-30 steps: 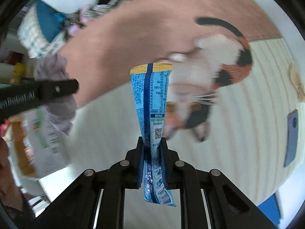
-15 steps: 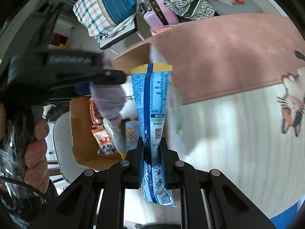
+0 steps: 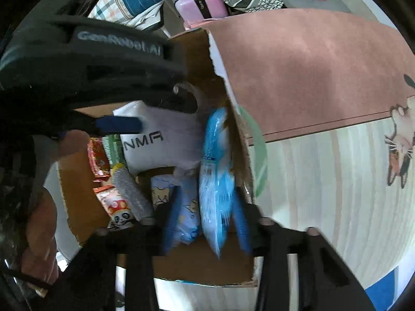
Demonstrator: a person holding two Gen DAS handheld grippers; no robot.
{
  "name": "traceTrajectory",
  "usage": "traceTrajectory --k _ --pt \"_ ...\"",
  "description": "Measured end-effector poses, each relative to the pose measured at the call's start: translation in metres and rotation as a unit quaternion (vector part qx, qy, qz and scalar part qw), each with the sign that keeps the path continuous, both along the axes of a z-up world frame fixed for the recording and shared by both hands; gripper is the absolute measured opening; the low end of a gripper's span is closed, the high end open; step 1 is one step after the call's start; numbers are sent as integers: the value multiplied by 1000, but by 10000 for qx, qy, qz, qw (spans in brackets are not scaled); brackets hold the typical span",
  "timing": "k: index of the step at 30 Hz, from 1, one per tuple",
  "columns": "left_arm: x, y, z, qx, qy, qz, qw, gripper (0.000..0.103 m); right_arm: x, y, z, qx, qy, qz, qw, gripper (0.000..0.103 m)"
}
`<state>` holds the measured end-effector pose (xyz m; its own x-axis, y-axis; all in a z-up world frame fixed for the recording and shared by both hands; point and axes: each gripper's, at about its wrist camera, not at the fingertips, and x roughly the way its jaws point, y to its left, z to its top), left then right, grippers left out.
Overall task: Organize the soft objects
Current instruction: 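Carry the cloth and tube into the box and open both grippers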
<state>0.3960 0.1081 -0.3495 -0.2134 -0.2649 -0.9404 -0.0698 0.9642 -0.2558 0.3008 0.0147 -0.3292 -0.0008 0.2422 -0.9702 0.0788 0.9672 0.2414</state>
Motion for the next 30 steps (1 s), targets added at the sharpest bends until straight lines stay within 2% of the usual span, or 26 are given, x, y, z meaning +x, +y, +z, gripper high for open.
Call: traceTrajectory --k 2,5,10,12,17,19,21,22,23,24,27,30 --pt "-2 1 3 56 -58 -88 9999 81 -3 1 4 -48 -29 -10 10000 47" --pt "-6 3 9 148 -179 -108 9997 81 -3 -9 -7 -57 -17 -9 10000 47" --pt "-25 16 37 479 -719 -136 9962 81 -5 -6 1 -223 -43 103 9997 52" --pt "-37 23 50 654 -987 -122 9929 81 -8 -5 9 -353 -127 194 9991 56" --pt "-78 49 78 1072 -1591 104 9814 81 -18 1 22 -658 -322 438 9963 57" --pt "-96 59 84 1212 -1749 200 9769 81 -23 5 27 -763 -423 531 9948 63" --pt "-111 70 90 1322 -1888 332 9725 81 -28 7 33 -828 -518 609 9934 76" --pt "-117 73 92 1373 -1935 386 9707 84 -31 8 36 -867 -570 647 9925 78" --pt "-124 78 93 1430 -1979 442 9687 94 -34 9 39 -897 -633 677 9916 82" --pt "-128 80 94 1476 -2021 502 9669 99 -36 11 41 -945 -699 699 9906 88" --pt "-143 90 99 1551 -2130 714 9620 100 -40 13 47 -954 -799 735 9895 102" --pt "-153 98 102 1545 -2183 870 9596 100 -43 15 52 -1045 -893 757 9876 103"
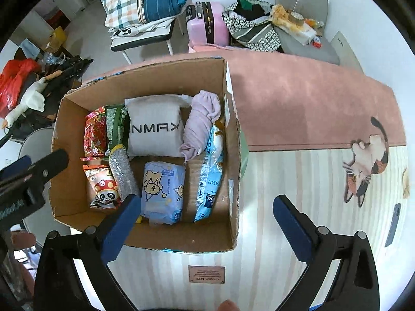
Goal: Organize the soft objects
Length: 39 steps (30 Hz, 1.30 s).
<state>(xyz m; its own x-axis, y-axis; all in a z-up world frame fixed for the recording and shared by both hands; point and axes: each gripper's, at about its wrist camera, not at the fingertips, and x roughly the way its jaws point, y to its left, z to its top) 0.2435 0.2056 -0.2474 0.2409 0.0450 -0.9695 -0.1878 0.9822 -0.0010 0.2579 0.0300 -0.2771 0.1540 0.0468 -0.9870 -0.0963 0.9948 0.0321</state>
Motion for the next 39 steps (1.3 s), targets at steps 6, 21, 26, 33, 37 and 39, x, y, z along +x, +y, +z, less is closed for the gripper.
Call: traceTrajectory --k 6,21,26,33,37,39 --pt "-14 -1 13 -15 -101 36 9999 100 -6 4 10 -189 -208 60 9996 103" --pt "-93 -25 131 212 -1115 -69 9935 100 -79 -16 143 63 -1260 207 9918 103" --pt "-123 -30 171 282 -1397 -79 9898 100 -116 -22 200 118 -1703 295 9849 103" --pt "-153 -35 205 344 -1688 -80 9850 100 -153 -28 251 108 -2126 336 9765 103" --pt "-166 -35 215 222 -1734 -50 9846 100 -170 -31 268 110 -2229 367 9741 103" --pt "-170 -35 217 197 -1738 -45 9846 100 -177 -33 274 124 -2243 382 9737 103"
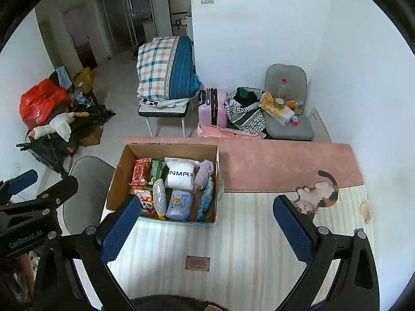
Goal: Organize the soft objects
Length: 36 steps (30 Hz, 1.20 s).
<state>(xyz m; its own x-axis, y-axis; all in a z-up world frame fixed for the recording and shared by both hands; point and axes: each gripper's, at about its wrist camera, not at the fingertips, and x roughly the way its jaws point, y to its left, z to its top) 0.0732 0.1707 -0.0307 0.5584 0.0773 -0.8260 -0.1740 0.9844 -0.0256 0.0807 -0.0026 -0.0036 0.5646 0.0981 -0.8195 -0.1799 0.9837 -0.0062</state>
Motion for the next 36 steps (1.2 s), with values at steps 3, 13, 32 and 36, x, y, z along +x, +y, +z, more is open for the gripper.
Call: traceTrajectory --k 3,13,32,36 --pt "-5 -1 1 25 0 21 10000 100 -8 -2 6 -40 -48 2 10000 103" --pt "-3 2 -12 69 0 136 9999 102 0 -8 -5 -153 -49 -220 9996 103" --pt "-7 8 -27 -1 160 226 9996 102 0 -5 -17 -284 60 -164 9994 103" --pt "-7 10 -27 -1 161 213 9996 102 0 -4 -20 -299 36 -180 9994 103"
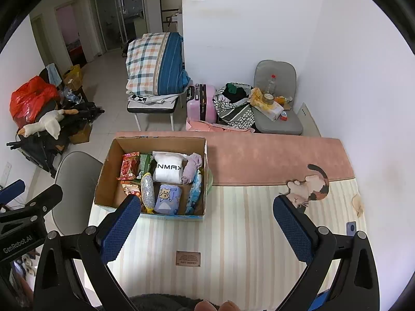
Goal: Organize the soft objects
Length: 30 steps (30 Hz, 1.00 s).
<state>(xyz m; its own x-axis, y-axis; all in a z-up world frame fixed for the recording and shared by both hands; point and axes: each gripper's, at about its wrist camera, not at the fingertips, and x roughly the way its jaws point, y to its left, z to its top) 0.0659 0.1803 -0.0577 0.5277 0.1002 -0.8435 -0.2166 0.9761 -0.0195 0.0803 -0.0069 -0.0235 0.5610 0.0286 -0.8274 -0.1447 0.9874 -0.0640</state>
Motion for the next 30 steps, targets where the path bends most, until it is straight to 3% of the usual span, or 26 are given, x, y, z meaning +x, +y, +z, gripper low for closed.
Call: traceTrajectory --k 30 --pt "-4 -2 11 13 -55 34 10000 102 -6 5 6 -60 -52 -23 10000 103"
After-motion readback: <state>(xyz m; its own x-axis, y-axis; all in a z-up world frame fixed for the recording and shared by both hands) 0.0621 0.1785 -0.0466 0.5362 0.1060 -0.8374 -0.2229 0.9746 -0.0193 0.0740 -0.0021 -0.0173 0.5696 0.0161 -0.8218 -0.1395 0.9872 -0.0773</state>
